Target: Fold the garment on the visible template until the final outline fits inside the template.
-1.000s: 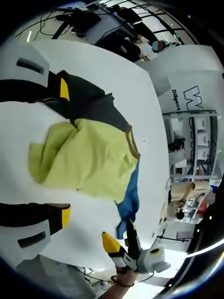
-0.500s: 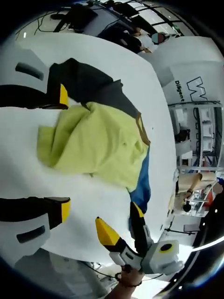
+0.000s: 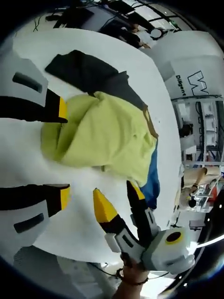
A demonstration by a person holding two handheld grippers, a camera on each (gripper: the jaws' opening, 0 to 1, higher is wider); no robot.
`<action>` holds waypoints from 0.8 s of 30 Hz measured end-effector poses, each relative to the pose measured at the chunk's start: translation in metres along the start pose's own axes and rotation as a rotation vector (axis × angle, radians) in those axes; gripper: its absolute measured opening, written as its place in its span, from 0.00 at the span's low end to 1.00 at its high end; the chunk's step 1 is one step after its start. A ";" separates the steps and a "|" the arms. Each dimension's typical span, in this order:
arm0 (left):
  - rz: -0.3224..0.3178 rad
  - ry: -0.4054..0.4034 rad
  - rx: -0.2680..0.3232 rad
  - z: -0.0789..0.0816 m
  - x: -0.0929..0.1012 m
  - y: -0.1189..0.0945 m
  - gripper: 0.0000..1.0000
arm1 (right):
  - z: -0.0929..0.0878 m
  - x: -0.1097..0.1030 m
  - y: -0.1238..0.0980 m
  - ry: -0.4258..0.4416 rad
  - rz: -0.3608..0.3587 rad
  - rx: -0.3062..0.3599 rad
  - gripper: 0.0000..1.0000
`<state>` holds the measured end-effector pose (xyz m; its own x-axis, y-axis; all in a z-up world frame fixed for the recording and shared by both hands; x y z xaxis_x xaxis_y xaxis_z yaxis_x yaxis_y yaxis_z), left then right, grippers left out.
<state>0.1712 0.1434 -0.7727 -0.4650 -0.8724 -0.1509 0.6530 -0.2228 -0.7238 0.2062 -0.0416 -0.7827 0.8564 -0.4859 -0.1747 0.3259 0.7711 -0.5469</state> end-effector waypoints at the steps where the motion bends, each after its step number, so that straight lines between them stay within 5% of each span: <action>1: 0.002 0.017 -0.006 -0.002 0.000 0.001 0.47 | -0.001 0.000 0.002 -0.003 -0.009 -0.005 0.43; 8: 0.023 0.016 -0.014 -0.005 0.000 0.005 0.36 | -0.001 0.003 0.019 -0.071 -0.056 -0.003 0.35; 13: 0.019 0.002 -0.016 -0.006 0.000 0.005 0.22 | 0.000 0.006 0.024 -0.119 -0.068 -0.014 0.20; 20: 0.009 -0.028 -0.016 -0.006 -0.003 0.002 0.02 | 0.000 0.010 0.019 -0.100 -0.081 0.002 0.00; 24: 0.000 -0.044 -0.017 -0.006 -0.002 0.000 0.01 | 0.002 0.009 0.013 -0.093 -0.085 0.006 0.00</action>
<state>0.1686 0.1479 -0.7769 -0.4382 -0.8906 -0.1217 0.6425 -0.2156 -0.7354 0.2186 -0.0354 -0.7896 0.8591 -0.5092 -0.0513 0.4007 0.7315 -0.5517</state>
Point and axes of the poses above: the point that each gripper's makers call its tool centre point, and the gripper's own axes: y roughly forward along the fingers, x roughly to its right, z roughly out of its top, the point moved 10 cm from there along -y, roughly backward along the fingers, and after that the axes turned 11 degrees about z, right-handed, at the moved point
